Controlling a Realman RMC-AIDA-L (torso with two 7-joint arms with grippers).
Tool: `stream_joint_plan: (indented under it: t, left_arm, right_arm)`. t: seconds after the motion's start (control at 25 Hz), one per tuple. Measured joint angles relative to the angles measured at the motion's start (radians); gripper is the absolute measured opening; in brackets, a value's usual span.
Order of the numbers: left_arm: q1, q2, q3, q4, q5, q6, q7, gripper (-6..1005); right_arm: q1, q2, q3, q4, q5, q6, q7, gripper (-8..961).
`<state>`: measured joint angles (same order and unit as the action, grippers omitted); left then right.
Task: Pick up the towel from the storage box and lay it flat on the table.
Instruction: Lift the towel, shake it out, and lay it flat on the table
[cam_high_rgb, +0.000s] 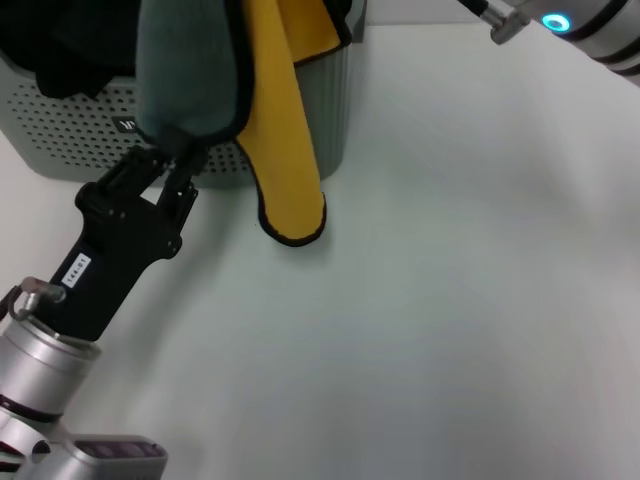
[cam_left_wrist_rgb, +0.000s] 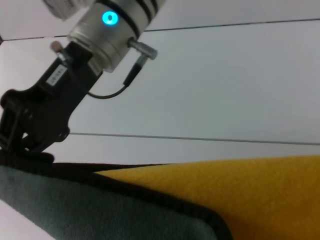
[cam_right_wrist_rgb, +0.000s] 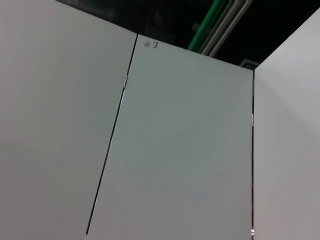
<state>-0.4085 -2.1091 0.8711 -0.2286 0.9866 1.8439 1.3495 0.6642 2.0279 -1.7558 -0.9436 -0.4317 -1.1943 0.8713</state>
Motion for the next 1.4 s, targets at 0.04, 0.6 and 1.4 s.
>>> stream_joint_plan:
  t: [0.04,0.6,1.4]
  left_arm:
    - [-0.002,0.0,-0.002,-0.004,0.001,-0.001,0.005,289]
    - [-0.034,0.0,-0.091,-0.03,0.028,0.008,0.006,308]
    - [-0.036,0.0,-0.107,-0.059,0.099,0.063,-0.051,389]
  right_arm:
    - [0.0,0.0,0.0,0.0,0.006,0.0,0.0,12]
    - [-0.005,0.0,-0.014,0.013,0.029,-0.003,-0.008,12]
    - [0.002,0.0,-0.002,0.068,0.056,-0.013,-0.013,12]
